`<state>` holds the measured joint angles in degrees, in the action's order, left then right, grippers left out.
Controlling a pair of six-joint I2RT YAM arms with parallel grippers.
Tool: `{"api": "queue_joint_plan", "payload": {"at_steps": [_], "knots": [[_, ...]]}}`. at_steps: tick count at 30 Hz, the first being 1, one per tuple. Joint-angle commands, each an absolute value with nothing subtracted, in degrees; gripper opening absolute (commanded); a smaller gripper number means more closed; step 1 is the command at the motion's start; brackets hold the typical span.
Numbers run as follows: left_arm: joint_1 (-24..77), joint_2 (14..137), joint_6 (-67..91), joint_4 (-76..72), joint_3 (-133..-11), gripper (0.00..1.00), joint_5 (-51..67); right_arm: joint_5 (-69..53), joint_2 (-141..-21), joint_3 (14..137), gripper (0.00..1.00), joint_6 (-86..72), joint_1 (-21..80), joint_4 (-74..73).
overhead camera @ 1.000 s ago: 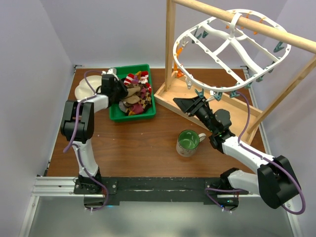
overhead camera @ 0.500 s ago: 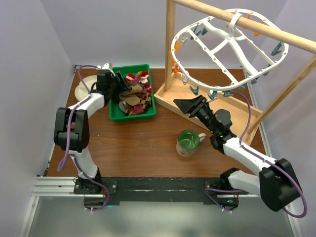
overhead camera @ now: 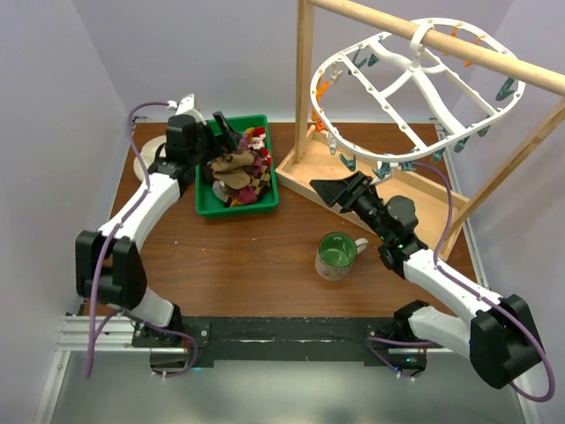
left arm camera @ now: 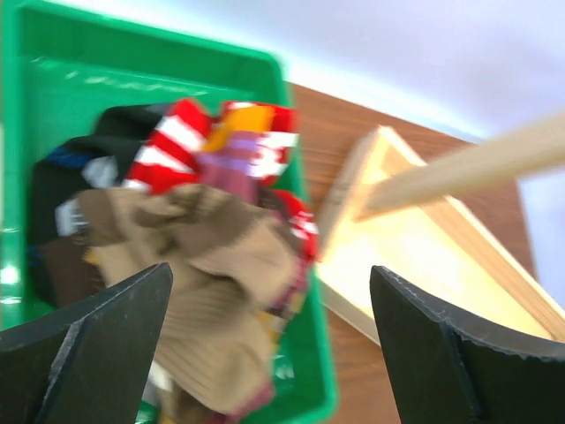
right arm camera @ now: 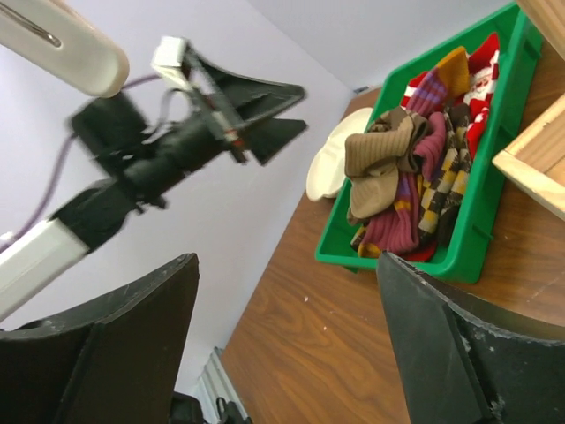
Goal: Remove the socks clipped to the hanger
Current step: Reset both arms
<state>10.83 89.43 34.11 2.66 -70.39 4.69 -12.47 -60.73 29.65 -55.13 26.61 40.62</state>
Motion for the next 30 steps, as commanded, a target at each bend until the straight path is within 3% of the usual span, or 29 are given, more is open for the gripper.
{"api": "queue_joint_plan", "payload": {"at_steps": [1, 11, 30], "knots": [[18.61, 80.87, 31.65, 0.89, -65.5, 1.0, 4.22, -11.34, -59.24, 31.9, 0.92, -52.74, 26.63, 38.32], [35.84, 70.15, 29.36, -6.15, -52.65, 1.0, 2.37, -10.64, -54.59, 27.52, 0.93, -51.24, 26.72, 33.85], [36.83, 63.02, 28.39, -5.18, -45.53, 1.0, 3.96, -9.67, -45.18, 26.46, 0.96, -46.06, 26.72, 22.85]]}}
